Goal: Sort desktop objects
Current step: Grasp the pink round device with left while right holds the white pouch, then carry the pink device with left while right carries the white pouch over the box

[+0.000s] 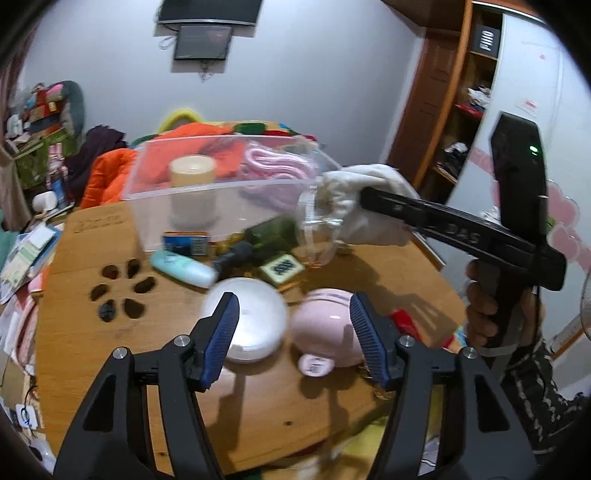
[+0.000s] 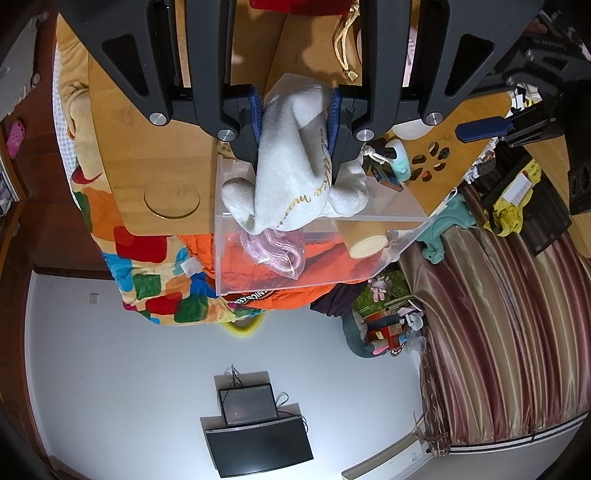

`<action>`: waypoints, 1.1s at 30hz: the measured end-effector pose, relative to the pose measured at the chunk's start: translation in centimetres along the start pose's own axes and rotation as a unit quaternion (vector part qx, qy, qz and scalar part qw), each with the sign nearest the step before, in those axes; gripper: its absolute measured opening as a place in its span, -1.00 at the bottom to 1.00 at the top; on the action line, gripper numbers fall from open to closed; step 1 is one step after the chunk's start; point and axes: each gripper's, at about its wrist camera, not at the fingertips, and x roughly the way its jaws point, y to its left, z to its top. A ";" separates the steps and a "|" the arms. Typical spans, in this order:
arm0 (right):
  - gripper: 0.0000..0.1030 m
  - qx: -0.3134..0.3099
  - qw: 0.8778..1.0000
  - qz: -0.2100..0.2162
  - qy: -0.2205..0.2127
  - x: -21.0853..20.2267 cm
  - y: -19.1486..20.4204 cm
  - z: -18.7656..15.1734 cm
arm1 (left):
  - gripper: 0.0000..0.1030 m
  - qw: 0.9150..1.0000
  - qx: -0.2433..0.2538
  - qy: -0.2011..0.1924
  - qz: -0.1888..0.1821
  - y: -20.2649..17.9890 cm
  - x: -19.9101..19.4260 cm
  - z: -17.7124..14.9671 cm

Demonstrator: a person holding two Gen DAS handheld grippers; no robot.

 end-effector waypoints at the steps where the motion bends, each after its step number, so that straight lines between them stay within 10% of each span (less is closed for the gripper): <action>1: -0.53 0.001 1.000 0.001 0.001 -0.1 -0.1 -0.1 | 0.20 1.000 0.003 0.003 -0.007 -0.4 0.2 0.0; 17: -0.53 0.010 1.000 0.011 0.011 -0.1 -0.4 -1.1 | 0.20 0.998 0.033 0.054 -0.010 -3.1 5.4 -1.3; 33: -0.53 0.006 1.000 0.009 -0.002 -0.7 -0.4 -0.5 | 0.08 0.998 0.047 0.001 0.051 -3.4 4.3 -0.1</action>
